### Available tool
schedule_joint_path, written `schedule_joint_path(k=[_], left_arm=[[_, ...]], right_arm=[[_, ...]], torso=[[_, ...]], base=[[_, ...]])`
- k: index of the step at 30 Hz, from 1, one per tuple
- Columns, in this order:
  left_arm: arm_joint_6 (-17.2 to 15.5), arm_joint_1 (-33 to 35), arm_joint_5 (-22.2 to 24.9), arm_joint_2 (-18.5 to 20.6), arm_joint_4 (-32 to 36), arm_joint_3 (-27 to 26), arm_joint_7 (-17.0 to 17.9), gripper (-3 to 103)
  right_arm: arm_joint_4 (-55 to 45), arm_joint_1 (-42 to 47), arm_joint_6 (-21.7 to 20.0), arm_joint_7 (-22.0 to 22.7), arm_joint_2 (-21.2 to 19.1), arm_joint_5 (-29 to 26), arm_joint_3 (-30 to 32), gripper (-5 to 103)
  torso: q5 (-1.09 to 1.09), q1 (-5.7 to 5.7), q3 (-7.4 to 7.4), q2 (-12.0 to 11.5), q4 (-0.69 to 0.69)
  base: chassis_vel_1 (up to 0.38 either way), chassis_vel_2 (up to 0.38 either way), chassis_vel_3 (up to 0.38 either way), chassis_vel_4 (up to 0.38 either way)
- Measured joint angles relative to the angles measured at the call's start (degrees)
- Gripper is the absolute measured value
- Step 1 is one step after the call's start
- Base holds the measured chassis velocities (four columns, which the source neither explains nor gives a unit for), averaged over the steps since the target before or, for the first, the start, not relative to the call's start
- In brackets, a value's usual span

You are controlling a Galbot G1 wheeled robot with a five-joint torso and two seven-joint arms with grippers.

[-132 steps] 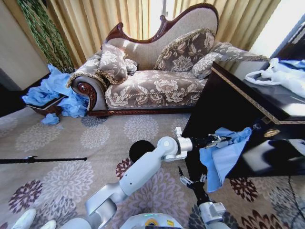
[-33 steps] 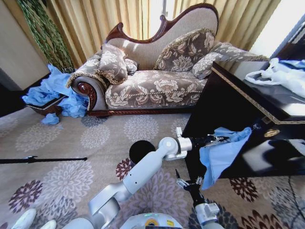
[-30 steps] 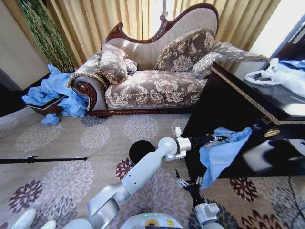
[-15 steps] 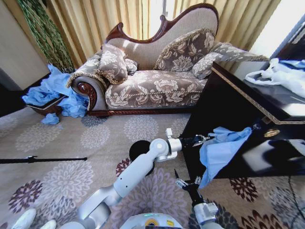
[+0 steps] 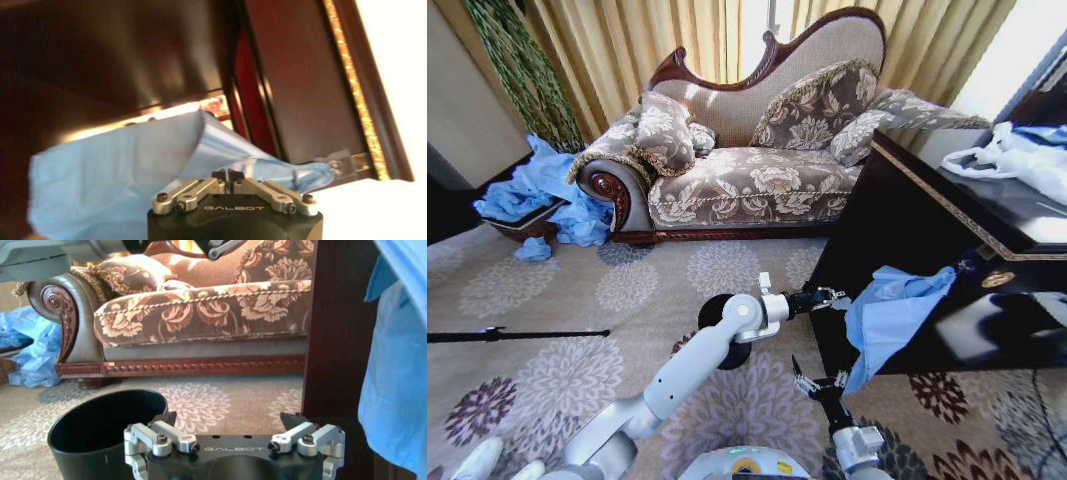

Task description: Place a garbage bag over the trash bin.

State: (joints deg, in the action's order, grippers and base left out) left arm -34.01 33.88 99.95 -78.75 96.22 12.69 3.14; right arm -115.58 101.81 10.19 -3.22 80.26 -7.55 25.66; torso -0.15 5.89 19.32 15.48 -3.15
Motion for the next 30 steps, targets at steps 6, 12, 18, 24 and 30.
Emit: schedule_joint_path(k=[6,12,18,24,30], left_arm=[[-1.5,-1.3,1.5,-2.0,-2.1,0.3,-2.2,20],[-1.9,-2.7,1.8,-7.2,-6.1,2.2,-2.3,47],[-1.9,-3.2,1.7,-9.5,-7.9,2.8,-2.0,64],[-1.5,-3.6,1.4,-11.2,-9.6,2.8,-1.8,90],[-0.9,-3.6,0.9,-11.4,-9.9,3.0,-1.7,85]], right_arm=[[0.2,0.2,0.2,0.0,0.1,0.2,0.1,100],[0.4,0.3,0.3,0.0,-0.1,0.2,0.5,100],[0.5,0.3,0.5,0.0,-0.2,0.1,0.9,100],[0.8,0.3,0.7,0.1,-0.3,-0.3,1.2,100],[1.0,0.0,0.7,0.2,-0.4,-0.4,1.0,100]], torso=[[0.00,0.00,0.00,0.0,0.00],[0.01,0.00,0.00,0.0,-0.02],[0.00,0.00,0.00,0.0,0.00],[0.00,0.00,0.00,0.0,0.00],[0.00,0.00,0.00,0.0,0.00]], base=[[0.000,0.000,0.000,0.000],[0.000,0.000,0.000,0.000],[0.000,0.000,0.000,0.000],[0.000,0.000,0.000,0.000],[0.000,0.000,0.000,0.000]])
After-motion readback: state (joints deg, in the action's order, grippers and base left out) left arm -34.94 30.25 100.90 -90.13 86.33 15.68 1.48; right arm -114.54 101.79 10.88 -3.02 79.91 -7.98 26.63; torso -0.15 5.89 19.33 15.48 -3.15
